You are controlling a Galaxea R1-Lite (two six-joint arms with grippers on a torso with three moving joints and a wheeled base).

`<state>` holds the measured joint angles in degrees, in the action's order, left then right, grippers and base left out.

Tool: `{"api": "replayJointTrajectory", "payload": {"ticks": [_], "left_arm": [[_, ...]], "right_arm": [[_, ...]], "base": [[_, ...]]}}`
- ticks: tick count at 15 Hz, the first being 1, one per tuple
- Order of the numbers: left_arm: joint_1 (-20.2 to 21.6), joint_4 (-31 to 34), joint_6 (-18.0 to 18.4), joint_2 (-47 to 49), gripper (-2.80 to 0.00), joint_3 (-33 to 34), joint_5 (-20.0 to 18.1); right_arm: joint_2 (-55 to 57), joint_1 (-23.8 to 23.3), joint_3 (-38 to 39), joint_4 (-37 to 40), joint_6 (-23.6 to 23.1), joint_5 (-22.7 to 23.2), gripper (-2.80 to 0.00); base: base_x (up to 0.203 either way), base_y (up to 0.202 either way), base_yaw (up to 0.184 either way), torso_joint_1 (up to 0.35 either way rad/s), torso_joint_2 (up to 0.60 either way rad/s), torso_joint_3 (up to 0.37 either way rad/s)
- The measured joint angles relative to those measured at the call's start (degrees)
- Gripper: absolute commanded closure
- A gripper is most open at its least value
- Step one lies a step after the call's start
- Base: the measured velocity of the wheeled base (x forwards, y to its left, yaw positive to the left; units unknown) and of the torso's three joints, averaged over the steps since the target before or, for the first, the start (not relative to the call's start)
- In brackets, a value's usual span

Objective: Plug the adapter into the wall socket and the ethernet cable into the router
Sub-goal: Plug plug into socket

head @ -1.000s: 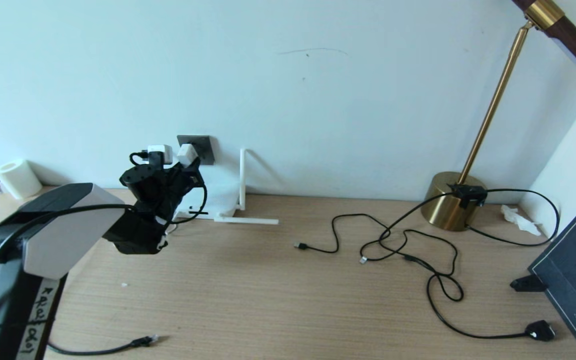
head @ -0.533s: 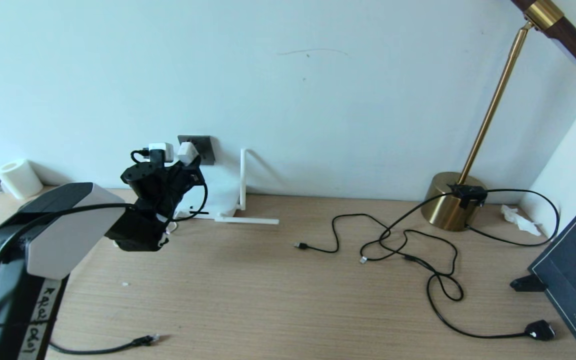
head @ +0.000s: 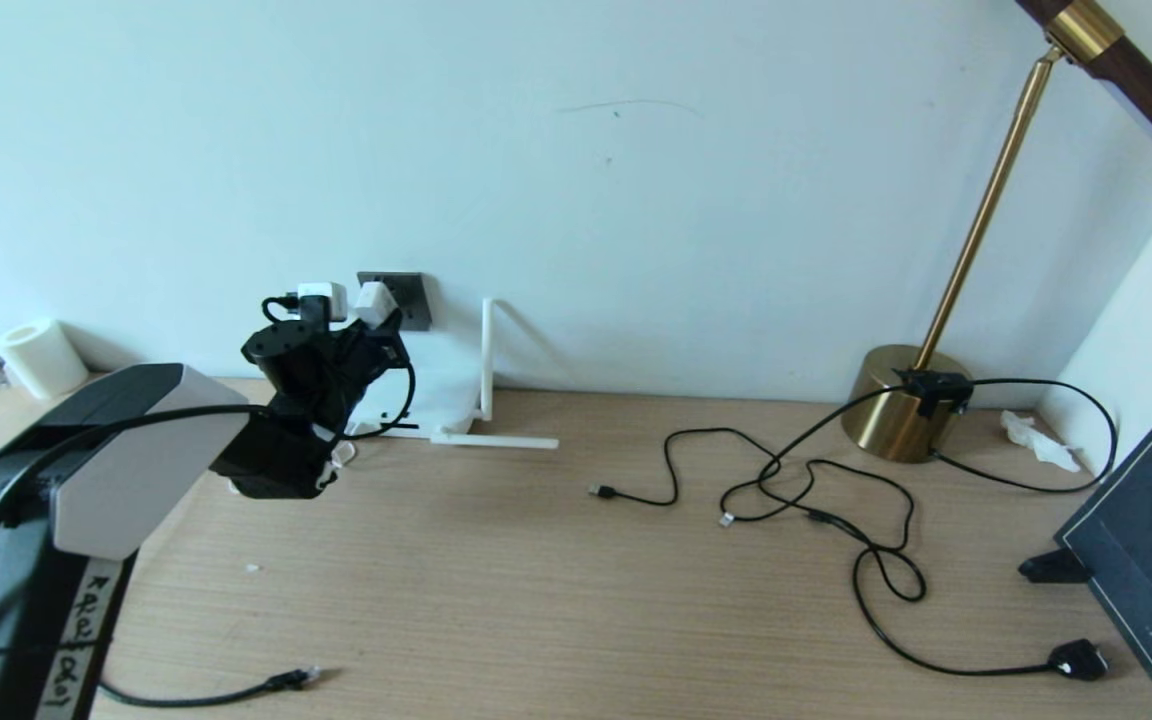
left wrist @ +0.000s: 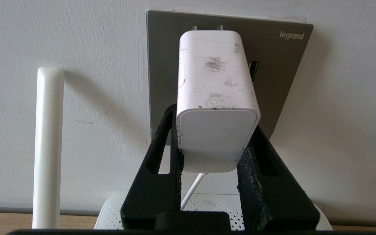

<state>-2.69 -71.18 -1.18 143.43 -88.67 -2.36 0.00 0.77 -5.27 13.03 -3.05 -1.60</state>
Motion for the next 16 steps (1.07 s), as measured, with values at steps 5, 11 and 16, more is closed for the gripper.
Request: {"api": "replayJointTrajectory", "payload": {"ticks": [5,11,16], "left_arm": [[0.0,0.1,0.2,-0.1,0.00,1.1,0.0],[0.1,0.2,0.8,-0.1,0.00,2.1,0.0],[0.1,0.6,0.8,-0.3,0.00,1.8,0.0]], "right_arm": [[0.0,0.0,0.0,0.0,0.0,0.0,0.00],[0.0,0.0,0.0,0.0,0.0,0.0,0.00],[0.0,0.0,0.0,0.0,0.0,0.0,0.00]], "base": [[0.000,0.000,0.000,0.000,0.00,0.000],[0.000,0.000,0.000,0.000,0.00,0.000],[0.000,0.000,0.000,0.000,0.00,0.000]]}}
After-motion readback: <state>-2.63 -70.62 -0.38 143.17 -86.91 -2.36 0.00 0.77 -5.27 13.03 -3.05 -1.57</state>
